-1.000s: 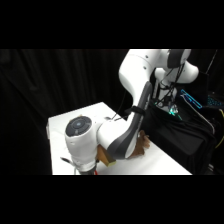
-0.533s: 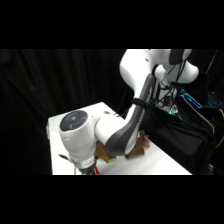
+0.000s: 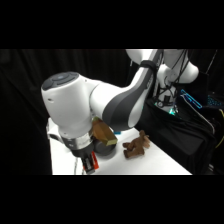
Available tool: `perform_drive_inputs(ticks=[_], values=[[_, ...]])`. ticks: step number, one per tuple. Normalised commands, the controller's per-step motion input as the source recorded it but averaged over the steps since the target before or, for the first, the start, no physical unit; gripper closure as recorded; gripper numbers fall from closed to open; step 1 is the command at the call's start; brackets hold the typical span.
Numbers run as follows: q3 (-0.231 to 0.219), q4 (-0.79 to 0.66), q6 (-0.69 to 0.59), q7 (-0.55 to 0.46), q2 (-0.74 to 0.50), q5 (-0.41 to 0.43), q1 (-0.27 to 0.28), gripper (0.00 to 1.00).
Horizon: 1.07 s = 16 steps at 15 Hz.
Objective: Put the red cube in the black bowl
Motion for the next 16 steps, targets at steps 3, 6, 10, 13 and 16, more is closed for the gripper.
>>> perform_drive_inputs(ticks=[3, 6, 10, 13, 16], values=[[0.068, -0.58, 0.03, -0.09, -0.53, 0.088, -0.122, 0.74], [0.055, -0.67, 0.12, -0.11, -0.55, 0.081, -0.139, 0.74], [0.032, -0.64, 0.22, -0.15, -0.48, 0.088, -0.167, 0.74], [0.001, -0.53, 0.28, -0.18, -0.35, 0.093, -0.168, 0.74], [-0.012, -0.43, 0.34, -0.19, -0.25, 0.093, -0.139, 0.74]])
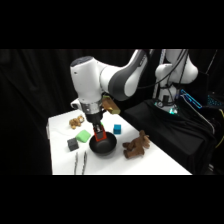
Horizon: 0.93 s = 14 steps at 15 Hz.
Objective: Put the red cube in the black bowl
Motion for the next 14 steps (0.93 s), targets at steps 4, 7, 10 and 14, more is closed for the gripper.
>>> perform_drive_inputs(ticks=[4, 7, 10, 14], values=[[0.005, -0.36, 0.35, -0.22, -0.17, 0.159, -0.116, 0.74], [0.017, -0.31, 0.41, -0.24, -0.11, 0.182, -0.09, 0.74], [0.043, -0.23, 0.39, -0.24, -0.05, 0.196, -0.072, 0.74], [0.063, -0.14, 0.25, -0.21, -0.02, 0.173, -0.044, 0.39]])
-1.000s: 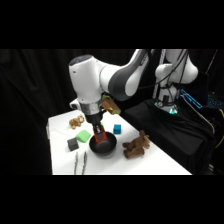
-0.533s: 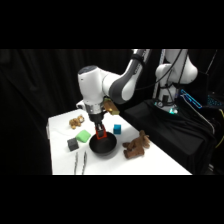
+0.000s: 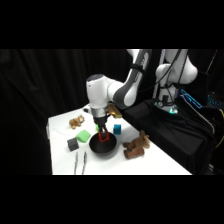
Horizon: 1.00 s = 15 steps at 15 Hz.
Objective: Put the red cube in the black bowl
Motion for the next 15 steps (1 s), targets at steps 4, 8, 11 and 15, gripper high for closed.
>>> perform_drive_inputs(ticks=[4, 8, 11, 15], values=[[0.038, -0.05, 0.19, -0.18, 0.0, 0.116, -0.019, 0.01], [-0.008, 0.04, 0.09, -0.14, -0.02, 0.062, 0.0, 0.0], [-0.01, 0.06, -0.27, -0.11, -0.18, 0.071, 0.004, 0.0], [0.003, 0.1, -0.55, -0.13, -0.34, 0.088, -0.009, 0.0]])
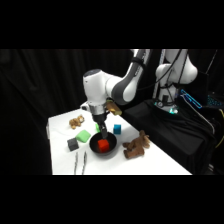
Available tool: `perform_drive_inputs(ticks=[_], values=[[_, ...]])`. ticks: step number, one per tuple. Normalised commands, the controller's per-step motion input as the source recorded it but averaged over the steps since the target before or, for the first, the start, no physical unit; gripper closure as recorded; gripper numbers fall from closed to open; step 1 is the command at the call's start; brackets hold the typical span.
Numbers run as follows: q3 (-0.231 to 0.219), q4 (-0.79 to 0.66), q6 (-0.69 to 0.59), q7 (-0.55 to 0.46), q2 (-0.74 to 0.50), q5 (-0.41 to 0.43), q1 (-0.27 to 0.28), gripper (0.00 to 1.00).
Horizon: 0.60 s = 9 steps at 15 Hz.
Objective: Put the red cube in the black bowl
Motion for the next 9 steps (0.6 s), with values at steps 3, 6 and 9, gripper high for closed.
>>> perform_drive_inputs(ticks=[3, 6, 9], values=[[0.003, 0.19, -0.57, -0.16, -0.31, 0.103, -0.04, 0.0], [-0.005, 0.21, -0.5, -0.17, -0.23, 0.1, -0.055, 0.0], [0.012, 0.19, -0.4, -0.19, -0.15, 0.133, -0.053, 0.0]])
